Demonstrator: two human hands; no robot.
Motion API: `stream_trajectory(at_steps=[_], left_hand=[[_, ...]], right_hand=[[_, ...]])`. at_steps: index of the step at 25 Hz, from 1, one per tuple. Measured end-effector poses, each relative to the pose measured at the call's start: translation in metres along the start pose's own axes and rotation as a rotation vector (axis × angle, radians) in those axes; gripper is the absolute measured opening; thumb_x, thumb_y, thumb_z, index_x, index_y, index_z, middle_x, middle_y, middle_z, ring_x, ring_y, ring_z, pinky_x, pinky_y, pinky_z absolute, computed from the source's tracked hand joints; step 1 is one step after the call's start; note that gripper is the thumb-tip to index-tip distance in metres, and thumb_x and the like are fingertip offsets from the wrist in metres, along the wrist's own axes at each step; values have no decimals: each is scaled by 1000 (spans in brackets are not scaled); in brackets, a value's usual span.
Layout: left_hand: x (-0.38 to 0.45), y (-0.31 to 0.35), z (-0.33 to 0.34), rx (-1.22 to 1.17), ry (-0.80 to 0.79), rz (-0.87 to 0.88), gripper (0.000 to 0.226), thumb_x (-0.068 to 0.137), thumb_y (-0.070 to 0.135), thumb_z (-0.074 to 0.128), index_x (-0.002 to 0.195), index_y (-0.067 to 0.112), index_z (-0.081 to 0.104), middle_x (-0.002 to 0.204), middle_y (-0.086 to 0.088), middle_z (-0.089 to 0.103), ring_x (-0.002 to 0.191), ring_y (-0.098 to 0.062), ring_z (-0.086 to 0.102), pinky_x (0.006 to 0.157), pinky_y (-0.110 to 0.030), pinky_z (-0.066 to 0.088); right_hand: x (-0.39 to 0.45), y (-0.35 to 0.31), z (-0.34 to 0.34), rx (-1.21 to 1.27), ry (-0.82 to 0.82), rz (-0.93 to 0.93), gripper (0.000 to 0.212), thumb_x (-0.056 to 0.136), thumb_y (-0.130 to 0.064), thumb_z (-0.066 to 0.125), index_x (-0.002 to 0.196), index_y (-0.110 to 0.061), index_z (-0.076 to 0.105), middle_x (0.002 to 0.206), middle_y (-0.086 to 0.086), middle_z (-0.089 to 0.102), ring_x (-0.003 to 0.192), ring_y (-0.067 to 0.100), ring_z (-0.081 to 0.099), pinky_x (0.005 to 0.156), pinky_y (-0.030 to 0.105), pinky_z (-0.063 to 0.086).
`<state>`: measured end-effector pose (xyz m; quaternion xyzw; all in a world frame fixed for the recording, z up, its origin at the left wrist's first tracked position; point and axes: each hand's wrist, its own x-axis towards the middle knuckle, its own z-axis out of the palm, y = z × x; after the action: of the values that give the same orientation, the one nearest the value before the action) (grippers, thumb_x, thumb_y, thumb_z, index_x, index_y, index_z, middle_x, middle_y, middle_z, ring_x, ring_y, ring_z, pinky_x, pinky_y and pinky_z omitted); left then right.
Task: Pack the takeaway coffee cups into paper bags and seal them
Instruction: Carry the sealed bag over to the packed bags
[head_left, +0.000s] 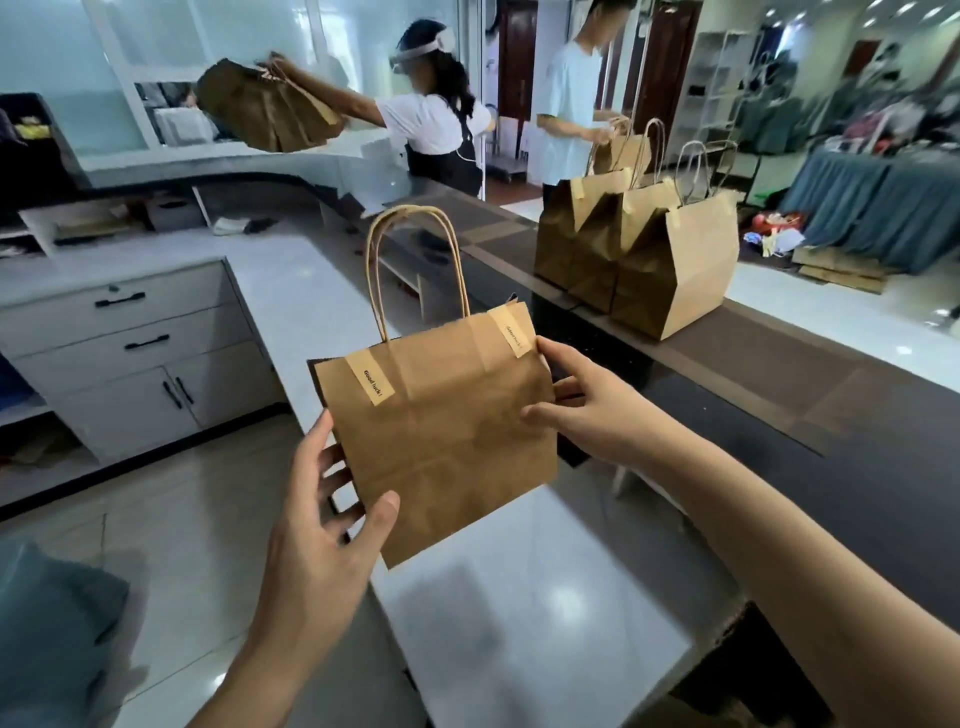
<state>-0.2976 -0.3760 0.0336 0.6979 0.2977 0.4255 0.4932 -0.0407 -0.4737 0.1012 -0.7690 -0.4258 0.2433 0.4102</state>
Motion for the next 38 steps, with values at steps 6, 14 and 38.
stream_trajectory(at_steps=[6,14,38], left_hand=[[42,7,59,-12,-140,41,78,86,15,74,142,55,37,138,19,50,126,-2,53,94,-34,55],[88,25,136,-18,-368,178,79,90,21,72,150,50,29,144,17,44,126,8,48,86,-17,53],[126,12,302,-47,-712,284,87,94,23,68,154,55,13,147,19,27,141,-12,36,109,-37,47]], right_hand=[[11,15,-58,20,130,99,81,93,-25,71,159,-40,25,131,1,56,115,19,60,101,39,53],[21,55,-117,162,472,223,61,91,-22,71,146,-22,47,129,-4,60,116,18,62,91,42,61],[86,163,-220,305,743,374,52,95,-9,63,145,-21,50,134,0,59,117,20,62,91,39,59]])
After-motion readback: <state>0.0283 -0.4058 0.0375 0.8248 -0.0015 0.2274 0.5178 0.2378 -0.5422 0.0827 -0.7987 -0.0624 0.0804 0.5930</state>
